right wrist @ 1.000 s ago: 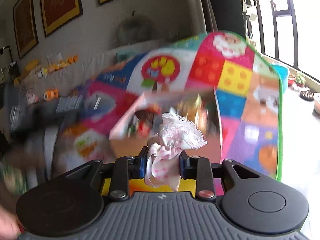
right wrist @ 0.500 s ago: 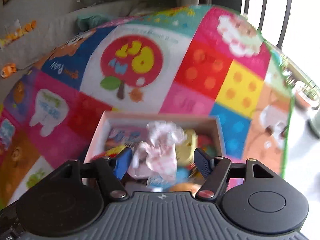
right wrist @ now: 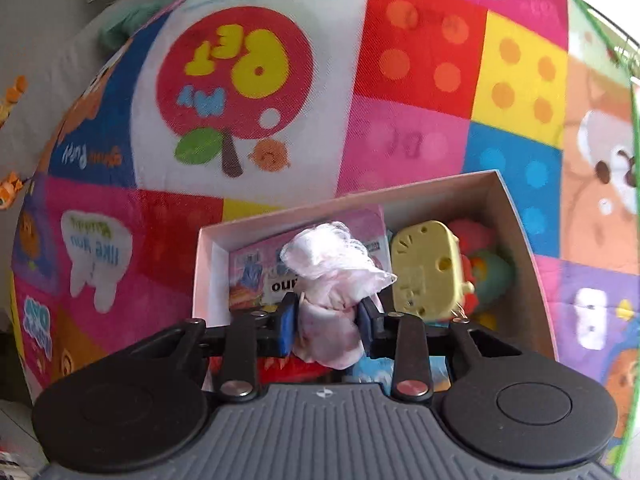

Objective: Organize objects
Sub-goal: 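Lower the doll figure into the pink box and open the left tool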

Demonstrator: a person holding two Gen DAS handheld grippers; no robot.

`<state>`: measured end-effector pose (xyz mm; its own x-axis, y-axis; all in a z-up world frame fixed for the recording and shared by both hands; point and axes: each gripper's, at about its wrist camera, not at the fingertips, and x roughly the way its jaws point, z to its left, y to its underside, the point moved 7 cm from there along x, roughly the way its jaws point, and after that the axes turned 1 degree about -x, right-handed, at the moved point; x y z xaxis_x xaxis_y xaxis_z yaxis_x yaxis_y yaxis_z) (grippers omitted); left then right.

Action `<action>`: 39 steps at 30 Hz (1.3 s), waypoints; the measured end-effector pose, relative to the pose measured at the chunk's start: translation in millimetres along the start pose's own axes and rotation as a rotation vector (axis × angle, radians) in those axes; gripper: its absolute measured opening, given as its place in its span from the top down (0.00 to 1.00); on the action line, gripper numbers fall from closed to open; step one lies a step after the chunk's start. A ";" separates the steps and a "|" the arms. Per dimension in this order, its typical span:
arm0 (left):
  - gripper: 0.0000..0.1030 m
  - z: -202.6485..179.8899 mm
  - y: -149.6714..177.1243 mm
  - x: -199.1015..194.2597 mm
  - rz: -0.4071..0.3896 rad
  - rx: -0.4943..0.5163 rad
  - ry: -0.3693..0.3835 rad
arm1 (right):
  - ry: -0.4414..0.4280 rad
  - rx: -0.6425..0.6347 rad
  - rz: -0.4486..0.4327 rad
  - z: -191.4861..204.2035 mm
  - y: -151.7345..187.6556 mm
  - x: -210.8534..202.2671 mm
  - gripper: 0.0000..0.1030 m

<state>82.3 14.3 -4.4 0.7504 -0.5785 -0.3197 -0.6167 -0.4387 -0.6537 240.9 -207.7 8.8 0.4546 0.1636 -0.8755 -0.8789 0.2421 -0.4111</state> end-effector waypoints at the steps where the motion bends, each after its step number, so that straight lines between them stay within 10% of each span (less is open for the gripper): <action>1: 0.67 0.9 0.1 0.5 0.000 -0.001 -0.004 | 0.009 0.005 0.013 -2.4 -0.3 3.8 0.69; 8: 0.67 2.4 0.6 2.5 0.005 0.000 -0.004 | -0.031 -0.028 -0.020 -14.6 10.6 -35.2 0.63; 20: 0.67 -43.8 -1.2 30.8 0.122 0.203 -0.076 | 0.138 -0.300 -0.470 -80.1 84.1 -154.6 0.50; 29: 0.51 -50.3 7.2 78.3 0.311 0.399 -0.395 | 0.049 -0.413 -0.423 -113.8 158.5 -104.1 0.50; 39: 0.36 -16.2 -8.0 41.1 0.264 0.427 -0.538 | -0.047 -0.542 -0.452 -48.9 149.2 -76.1 0.41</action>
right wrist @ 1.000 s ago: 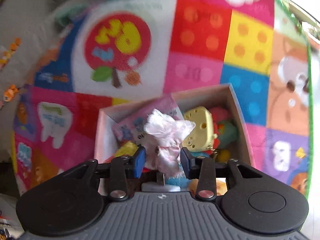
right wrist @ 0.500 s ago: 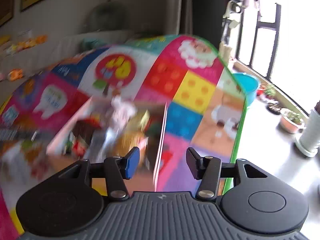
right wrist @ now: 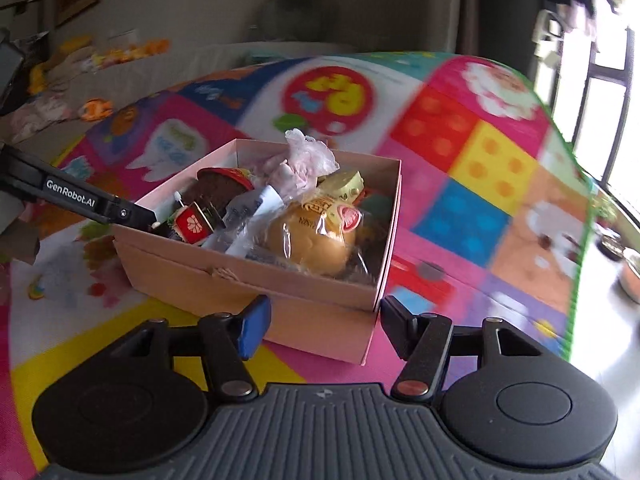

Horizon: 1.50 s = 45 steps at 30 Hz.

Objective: Organize objects

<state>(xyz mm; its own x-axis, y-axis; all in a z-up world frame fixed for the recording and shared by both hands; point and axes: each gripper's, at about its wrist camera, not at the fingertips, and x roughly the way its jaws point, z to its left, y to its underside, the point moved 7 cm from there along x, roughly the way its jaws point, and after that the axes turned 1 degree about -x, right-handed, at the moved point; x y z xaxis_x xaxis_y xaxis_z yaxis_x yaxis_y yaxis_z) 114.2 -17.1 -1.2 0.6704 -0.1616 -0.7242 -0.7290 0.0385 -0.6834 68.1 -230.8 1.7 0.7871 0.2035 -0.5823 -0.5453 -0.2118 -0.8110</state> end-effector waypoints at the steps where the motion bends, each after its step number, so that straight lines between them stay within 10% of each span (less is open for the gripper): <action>1: 0.33 11.3 1.7 -1.6 -0.007 -0.015 -0.001 | -0.018 -0.003 0.001 7.8 -4.8 2.4 0.41; 6: 0.00 71.8 -0.2 3.7 -0.057 -0.083 -0.078 | -0.055 0.011 0.001 42.9 -22.4 19.8 0.41; 17: 0.01 86.0 -11.6 20.9 -0.115 -0.086 -0.049 | 0.091 -0.043 -0.021 73.4 -27.0 27.7 0.37; 23: 0.01 70.9 9.7 -59.7 -0.292 -0.077 -0.019 | 0.080 0.074 -0.008 82.6 -2.5 0.5 0.04; 29: 0.01 24.0 77.4 -68.3 -0.191 -0.065 0.075 | 0.121 0.090 0.105 97.5 39.3 2.0 0.00; 34: 0.01 8.3 91.1 -33.6 -0.143 0.009 -0.067 | 0.098 0.154 0.132 83.1 45.8 9.5 0.00; 45: 0.01 7.8 91.6 -27.2 -0.134 -0.001 -0.116 | 0.155 0.193 0.073 72.9 43.7 16.4 0.00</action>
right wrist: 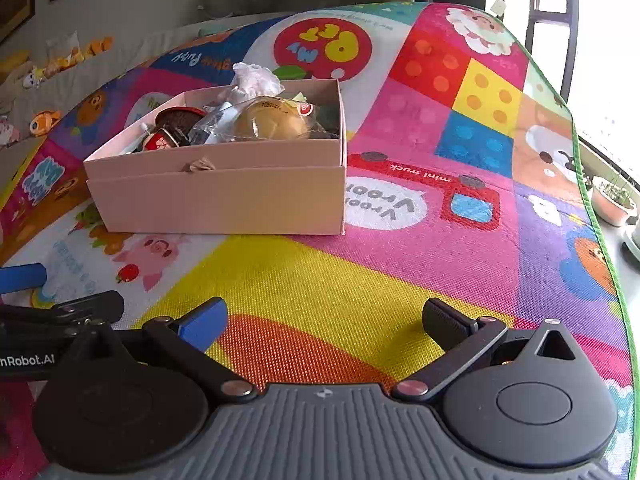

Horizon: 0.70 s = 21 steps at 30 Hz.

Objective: Organize objects

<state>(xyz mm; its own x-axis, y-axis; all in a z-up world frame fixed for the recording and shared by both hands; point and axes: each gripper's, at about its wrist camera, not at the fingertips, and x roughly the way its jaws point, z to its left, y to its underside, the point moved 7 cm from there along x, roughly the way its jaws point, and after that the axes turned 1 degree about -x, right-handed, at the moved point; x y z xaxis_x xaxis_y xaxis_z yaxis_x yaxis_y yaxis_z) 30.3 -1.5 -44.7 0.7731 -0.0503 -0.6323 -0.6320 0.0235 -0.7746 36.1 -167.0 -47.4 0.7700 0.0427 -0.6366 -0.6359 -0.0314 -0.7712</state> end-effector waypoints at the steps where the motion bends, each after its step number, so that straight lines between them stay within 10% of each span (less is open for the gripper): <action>1: 0.01 0.1 0.0 0.0 0.000 -0.001 -0.003 | 0.001 -0.002 -0.001 0.8 -0.2 0.2 0.00; 21: 0.01 -1.5 -2.1 2.8 0.002 -0.029 -0.037 | 0.006 0.007 0.002 1.3 -0.1 1.4 0.00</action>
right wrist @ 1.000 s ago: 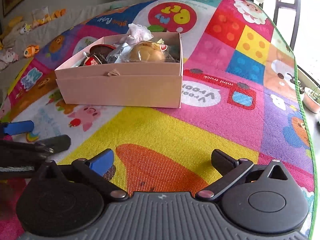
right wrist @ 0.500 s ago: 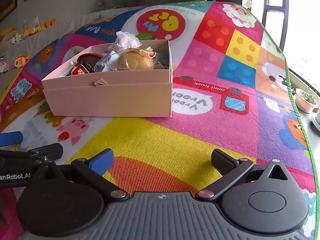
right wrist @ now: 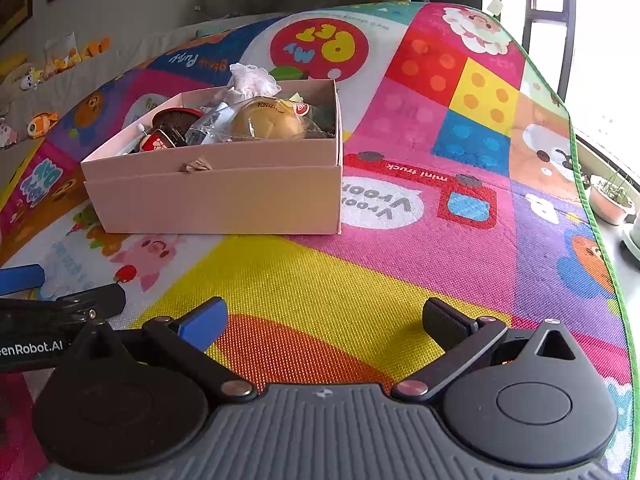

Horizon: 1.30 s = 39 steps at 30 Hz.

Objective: Organize objects

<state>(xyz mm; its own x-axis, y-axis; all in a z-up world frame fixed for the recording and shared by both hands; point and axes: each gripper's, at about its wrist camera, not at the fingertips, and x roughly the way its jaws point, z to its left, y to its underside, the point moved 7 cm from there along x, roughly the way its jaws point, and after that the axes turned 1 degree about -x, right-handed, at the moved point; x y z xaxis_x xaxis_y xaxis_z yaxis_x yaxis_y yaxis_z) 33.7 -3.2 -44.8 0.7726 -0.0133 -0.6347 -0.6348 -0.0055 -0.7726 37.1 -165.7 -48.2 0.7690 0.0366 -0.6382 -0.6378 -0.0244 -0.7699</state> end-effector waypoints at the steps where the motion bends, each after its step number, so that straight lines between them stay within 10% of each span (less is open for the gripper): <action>1: 0.01 -0.4 -0.2 -0.1 -0.001 -0.001 0.001 | 0.000 0.000 0.000 -0.1 -0.1 0.0 0.00; 39: 0.01 -3.2 -1.2 -0.2 0.000 0.001 -0.002 | 0.004 -0.004 0.002 1.7 -0.5 0.5 0.00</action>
<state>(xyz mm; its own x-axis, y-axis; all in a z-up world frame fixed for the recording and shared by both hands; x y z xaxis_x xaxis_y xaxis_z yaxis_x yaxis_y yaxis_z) 34.3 -6.4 -43.7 0.7727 -0.0114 -0.6347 -0.6347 -0.0046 -0.7727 37.8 -164.0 -48.1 0.7679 0.0322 -0.6397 -0.6391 -0.0289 -0.7686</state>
